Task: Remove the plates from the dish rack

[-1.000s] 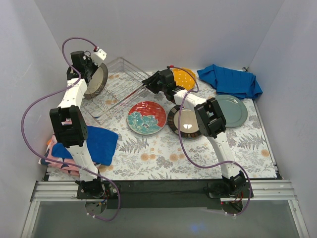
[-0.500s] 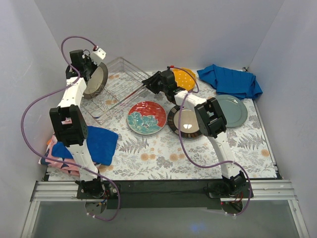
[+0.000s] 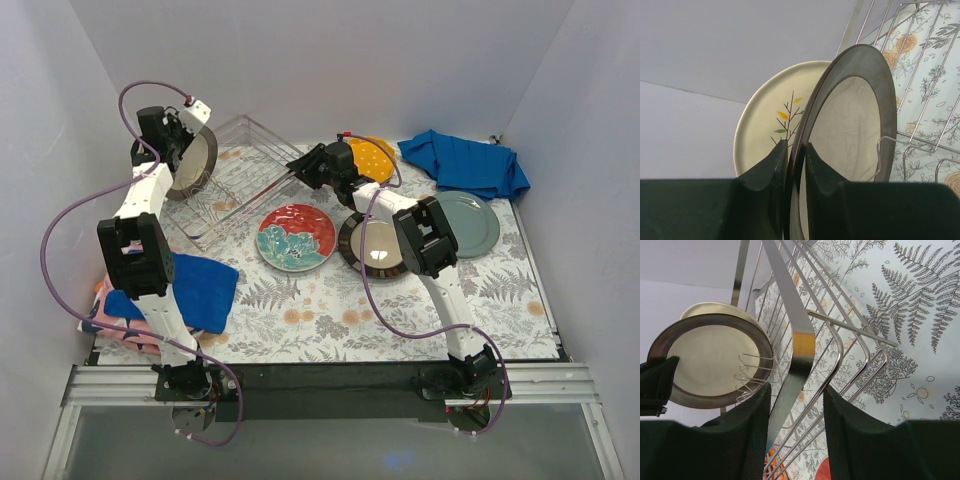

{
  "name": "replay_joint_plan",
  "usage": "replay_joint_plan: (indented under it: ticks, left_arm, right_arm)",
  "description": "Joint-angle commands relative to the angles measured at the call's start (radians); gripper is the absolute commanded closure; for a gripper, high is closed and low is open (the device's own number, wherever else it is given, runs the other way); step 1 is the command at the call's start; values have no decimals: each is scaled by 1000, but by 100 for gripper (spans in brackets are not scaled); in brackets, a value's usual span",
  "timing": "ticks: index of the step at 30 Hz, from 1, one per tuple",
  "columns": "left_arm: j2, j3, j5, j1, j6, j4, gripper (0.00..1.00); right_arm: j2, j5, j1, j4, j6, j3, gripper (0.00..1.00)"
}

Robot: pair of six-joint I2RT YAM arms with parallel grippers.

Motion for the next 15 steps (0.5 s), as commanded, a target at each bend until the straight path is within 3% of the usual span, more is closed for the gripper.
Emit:
replay_joint_plan:
  ticks: [1,4,8,15]
  left_arm:
    - [37,143,-139,61,47,239,100]
    - [59,188,-149,49,29,205,100]
    - [51,159,-209,53,36,229,100]
    - [-7,74,-173,81,-40,254,100]
  right_arm:
    - [20,1,-29,-48,-170,-37,99]
    - [23,-2,-31,-45,-175,-33,99]
    - [25,-5,-36,-42,-170,-28,99]
    - [45,-31,-34,-31,-187,-17,99]
